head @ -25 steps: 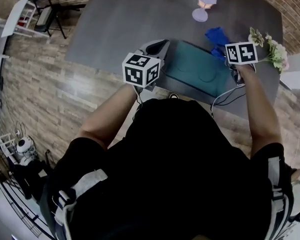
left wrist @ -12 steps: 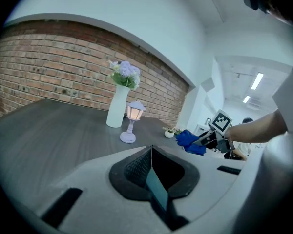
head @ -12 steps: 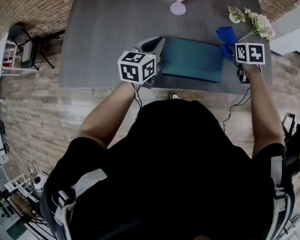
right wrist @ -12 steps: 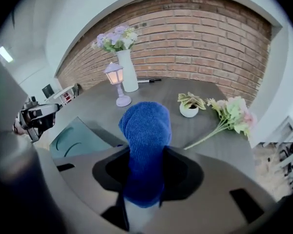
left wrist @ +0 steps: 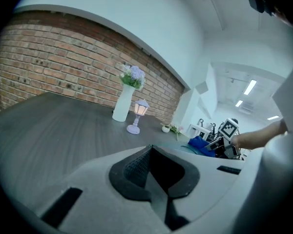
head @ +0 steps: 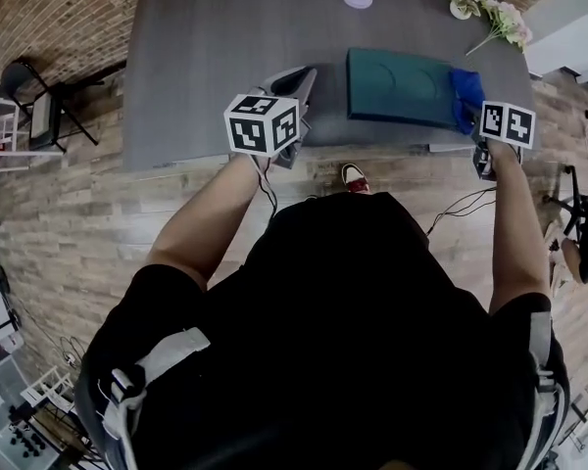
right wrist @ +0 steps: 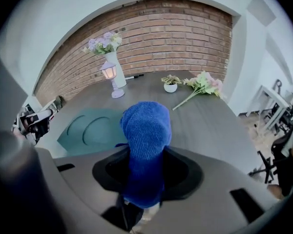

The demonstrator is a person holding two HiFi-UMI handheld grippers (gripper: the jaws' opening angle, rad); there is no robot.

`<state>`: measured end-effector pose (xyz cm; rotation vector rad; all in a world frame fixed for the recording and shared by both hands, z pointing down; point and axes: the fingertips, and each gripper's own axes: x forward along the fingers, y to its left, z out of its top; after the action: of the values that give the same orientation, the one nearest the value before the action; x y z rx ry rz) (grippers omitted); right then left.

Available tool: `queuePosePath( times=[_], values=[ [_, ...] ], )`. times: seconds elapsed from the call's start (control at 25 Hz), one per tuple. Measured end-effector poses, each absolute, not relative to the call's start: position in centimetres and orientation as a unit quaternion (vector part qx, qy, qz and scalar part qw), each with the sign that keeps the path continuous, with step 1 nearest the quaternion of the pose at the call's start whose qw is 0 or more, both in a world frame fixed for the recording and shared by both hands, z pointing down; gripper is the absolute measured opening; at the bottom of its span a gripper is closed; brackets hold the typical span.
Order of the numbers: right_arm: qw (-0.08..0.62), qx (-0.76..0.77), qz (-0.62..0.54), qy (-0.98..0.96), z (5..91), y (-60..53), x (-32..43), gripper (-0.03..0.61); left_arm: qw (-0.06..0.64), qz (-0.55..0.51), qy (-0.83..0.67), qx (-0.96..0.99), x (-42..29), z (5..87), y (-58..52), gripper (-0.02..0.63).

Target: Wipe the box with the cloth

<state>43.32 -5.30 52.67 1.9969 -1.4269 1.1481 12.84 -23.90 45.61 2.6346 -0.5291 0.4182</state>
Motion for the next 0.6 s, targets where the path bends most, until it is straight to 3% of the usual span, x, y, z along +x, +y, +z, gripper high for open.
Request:
queuePosePath(
  times=[0.6],
  values=[
    [0.194,0.723,0.452,-0.485,54.2,1.7,33.9,0.153,0.207,0.145,-0.158,0.954,5.8,45.3,-19.0,0.011]
  ],
)
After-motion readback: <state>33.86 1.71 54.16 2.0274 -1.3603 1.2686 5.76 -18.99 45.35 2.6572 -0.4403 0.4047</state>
